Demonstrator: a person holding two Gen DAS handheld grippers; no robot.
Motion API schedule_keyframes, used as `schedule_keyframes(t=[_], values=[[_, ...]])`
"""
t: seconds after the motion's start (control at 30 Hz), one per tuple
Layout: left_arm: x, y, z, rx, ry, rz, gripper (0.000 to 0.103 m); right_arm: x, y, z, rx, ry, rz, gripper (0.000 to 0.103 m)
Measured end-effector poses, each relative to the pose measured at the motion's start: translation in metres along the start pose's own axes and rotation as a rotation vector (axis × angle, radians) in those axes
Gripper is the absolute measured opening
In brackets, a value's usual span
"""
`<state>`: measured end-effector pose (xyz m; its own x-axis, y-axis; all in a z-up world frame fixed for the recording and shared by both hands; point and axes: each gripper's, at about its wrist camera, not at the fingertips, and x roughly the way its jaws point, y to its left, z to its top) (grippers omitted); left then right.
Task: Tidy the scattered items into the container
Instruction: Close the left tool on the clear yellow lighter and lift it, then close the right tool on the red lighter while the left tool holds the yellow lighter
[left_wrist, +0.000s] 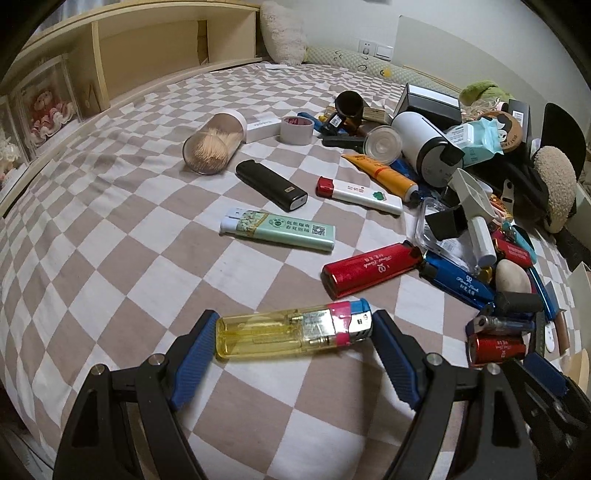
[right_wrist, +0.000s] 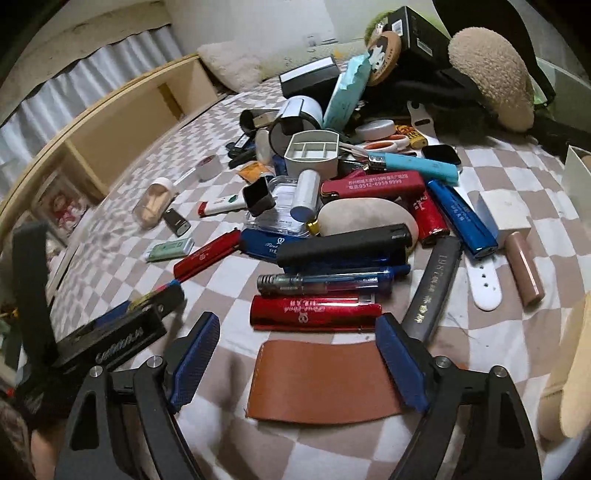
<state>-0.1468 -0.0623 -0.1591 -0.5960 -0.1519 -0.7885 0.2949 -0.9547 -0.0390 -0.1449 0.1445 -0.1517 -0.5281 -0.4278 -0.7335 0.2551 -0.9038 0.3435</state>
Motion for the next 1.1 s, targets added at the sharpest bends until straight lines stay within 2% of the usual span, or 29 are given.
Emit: schedule_keyframes(t=[0.3,0.53,0.77,0.9,1.1], values=[[-0.002,-0.003,-0.003,-0.002,-0.004,0.004,0.083,0.016,0.011,0.001,-0.071,0.0,-0.109,0.088],[-0.002,-0.003,-0.003,-0.002,-0.004,-0.002,0.083,0.014,0.01,0.0,-0.139,0.038,-0.077,0.088],[-0.003,0.0,-0.003,-0.012,0.0,-0.01,0.083,0.014,0.012,0.006,-0.36,0.132,-0.048,0.087],[-0.001,0.001,-0.001,-0.005,0.0,-0.012,0.083,0.017,0.002,0.011,-0.306,0.15,-0.01,0.087],[0.001,0.002,0.001,0.006,0.0,-0.016,0.083,0.012,0.0,0.01,-0.212,0.132,-0.005,0.088]])
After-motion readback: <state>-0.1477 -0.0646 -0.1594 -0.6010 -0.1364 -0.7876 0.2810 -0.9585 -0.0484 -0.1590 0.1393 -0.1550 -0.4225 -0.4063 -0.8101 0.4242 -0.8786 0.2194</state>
